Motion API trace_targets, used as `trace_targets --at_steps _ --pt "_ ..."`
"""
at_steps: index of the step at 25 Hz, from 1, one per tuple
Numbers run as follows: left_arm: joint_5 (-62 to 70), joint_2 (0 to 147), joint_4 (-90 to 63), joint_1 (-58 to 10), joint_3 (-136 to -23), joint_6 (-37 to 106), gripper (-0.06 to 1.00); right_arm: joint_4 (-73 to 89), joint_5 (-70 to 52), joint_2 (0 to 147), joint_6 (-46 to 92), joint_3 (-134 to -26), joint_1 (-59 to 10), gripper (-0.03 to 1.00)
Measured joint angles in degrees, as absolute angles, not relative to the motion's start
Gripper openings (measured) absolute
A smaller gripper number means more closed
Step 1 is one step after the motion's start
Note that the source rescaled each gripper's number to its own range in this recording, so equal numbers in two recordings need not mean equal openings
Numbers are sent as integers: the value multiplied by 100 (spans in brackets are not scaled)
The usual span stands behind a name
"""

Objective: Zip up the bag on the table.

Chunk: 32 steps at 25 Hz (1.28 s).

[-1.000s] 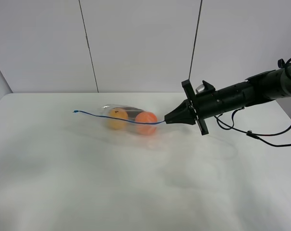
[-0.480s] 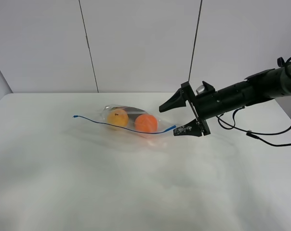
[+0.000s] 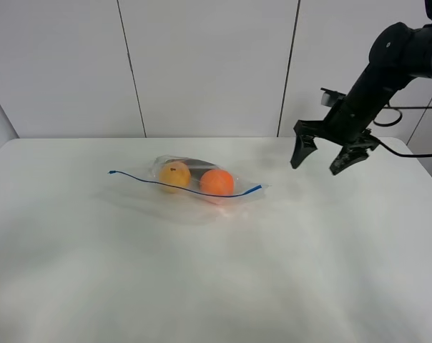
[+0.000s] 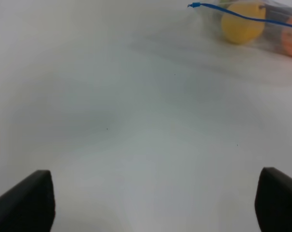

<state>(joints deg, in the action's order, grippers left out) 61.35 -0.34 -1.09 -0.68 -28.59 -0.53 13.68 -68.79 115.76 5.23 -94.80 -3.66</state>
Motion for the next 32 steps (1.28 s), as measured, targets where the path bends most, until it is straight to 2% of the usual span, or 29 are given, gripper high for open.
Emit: trace_targets --at_steps 4,13,18,27,32 --pt "6135 -34 -109 -68 -2859 -53 96 118 -6941 11550 203 -9541 -362 100" --pt "6135 -34 -109 -68 -2859 -53 96 228 -6950 10877 122 -9104 -362 100" --pt "6135 -34 -109 -68 -2859 -53 96 245 -6950 9845 122 -8070 -362 100" --pt "6135 -34 -109 -68 -2859 -53 96 284 -6933 7231 122 -5357 -362 100" --pt "6135 -34 -109 -68 -2859 -53 96 278 -6372 5625 241 -3954 -362 100"
